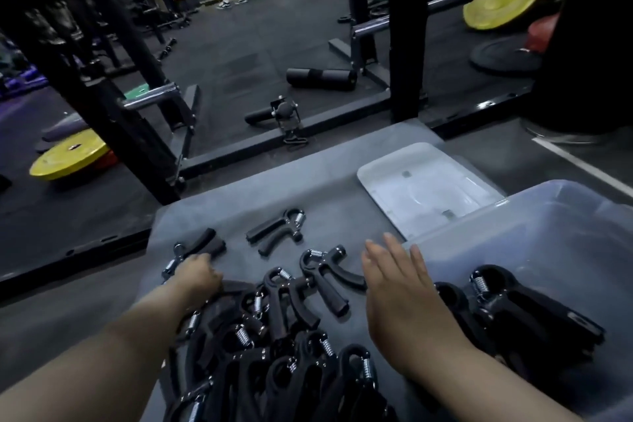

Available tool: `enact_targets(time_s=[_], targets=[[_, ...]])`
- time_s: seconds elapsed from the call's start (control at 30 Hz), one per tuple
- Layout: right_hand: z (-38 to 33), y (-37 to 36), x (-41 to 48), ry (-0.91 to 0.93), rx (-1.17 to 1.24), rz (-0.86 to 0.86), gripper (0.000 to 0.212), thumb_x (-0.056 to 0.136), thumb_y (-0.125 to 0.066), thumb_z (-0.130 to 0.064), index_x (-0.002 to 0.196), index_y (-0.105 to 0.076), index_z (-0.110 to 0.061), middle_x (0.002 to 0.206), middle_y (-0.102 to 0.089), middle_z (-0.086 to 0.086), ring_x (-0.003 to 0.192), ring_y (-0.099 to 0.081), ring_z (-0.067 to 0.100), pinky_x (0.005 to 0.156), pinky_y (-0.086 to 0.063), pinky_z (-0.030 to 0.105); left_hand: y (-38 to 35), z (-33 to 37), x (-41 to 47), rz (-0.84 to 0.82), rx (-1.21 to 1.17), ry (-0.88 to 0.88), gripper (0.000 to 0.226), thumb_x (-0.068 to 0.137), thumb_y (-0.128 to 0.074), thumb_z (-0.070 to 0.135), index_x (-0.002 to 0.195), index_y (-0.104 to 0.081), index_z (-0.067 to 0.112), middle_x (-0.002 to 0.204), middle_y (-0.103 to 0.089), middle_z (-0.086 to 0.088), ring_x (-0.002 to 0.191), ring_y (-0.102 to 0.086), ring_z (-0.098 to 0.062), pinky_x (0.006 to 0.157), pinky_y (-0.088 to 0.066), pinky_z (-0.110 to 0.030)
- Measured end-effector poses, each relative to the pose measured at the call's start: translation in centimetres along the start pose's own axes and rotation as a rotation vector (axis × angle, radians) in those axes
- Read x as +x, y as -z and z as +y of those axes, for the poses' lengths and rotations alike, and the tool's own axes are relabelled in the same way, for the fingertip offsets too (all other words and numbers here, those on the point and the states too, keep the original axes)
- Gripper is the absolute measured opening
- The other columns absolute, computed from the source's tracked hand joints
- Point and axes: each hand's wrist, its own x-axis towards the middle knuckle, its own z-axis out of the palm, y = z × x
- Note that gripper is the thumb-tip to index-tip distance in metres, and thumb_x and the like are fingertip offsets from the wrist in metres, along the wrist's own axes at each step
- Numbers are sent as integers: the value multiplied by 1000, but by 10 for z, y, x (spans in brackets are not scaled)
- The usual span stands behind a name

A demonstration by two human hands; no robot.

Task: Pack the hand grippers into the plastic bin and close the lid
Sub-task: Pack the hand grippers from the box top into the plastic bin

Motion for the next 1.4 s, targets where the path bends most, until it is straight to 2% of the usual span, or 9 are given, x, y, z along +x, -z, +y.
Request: enact_targets(time_s=[0.13,0.47,0.57,0.67,0.77,0.9,1.17,1.3,1.4], targets=[[-1,-3,2,7,9,54,70,53,-69,-15,122,-64,-3,132,-60,9,133,-47,35,107,-18,48,-6,-9,29,60,-61,38,44,86,-54,25,127,-54,8,134,-54,-20,120,-53,-39,97,-46,-40],[-2,-1,-1,-4,10,66,63,63,-68,-10,125,-62,-7,137,-57,6,136,-43,32,111,-28,49,-49,-32,62,29,-265,183,46,90,-52,22,129,-51,-3,131,-52,-29,119,-51,-45,105,-41,-46],[-3,-2,-1,-15,-1,46,61,70,-62,-9,130,-58,-6,143,-51,8,142,-34,32,113,-19,48,-56,-34,61,63,-259,224,55,89,-54,24,138,-41,3,147,-33,-23,131,-39,-45,113,-29,-49],[-3,1,-3,5,19,63,61,81,-53,-8,142,-46,-7,154,-35,6,149,-14,29,115,0,43,-51,-36,66,68,-281,167,61,81,-56,26,138,-36,16,139,-45,-25,121,-48,-48,108,-38,-53],[-3,5,-2,35,57,64,61,91,-44,-10,150,-30,-9,161,-18,2,150,6,24,113,15,37,-43,-39,72,34,-150,165,64,84,-53,33,144,-36,23,138,-50,-22,123,-49,-44,105,-39,-49],[-4,4,0,27,76,42,62,92,-43,-9,152,-27,-10,161,-14,0,150,10,22,114,16,38,-34,-43,59,11,69,102,72,79,-60,59,141,-38,32,143,-46,-10,126,-46,-40,102,-38,-48],[-5,7,0,15,69,-2,62,92,-40,-9,152,-26,-9,161,-13,1,150,12,23,117,13,41,-34,-37,29,329,374,-188,23,88,-58,37,108,-51,26,115,-63,-1,110,-53,-27,86,-32,-42],[-5,5,1,13,75,6,60,92,-40,-8,151,-28,-9,161,-14,2,150,10,24,115,16,40,-25,-11,20,571,67,-75,21,99,-44,23,100,-53,4,106,-58,-23,107,-51,-41,93,-32,-52],[-5,3,-1,11,96,33,60,89,-41,-6,148,-33,-8,160,-19,3,150,6,26,114,16,39,5,19,11,579,-341,3,27,100,-38,20,98,-50,-4,104,-50,-32,100,-51,-50,84,-39,-53]])
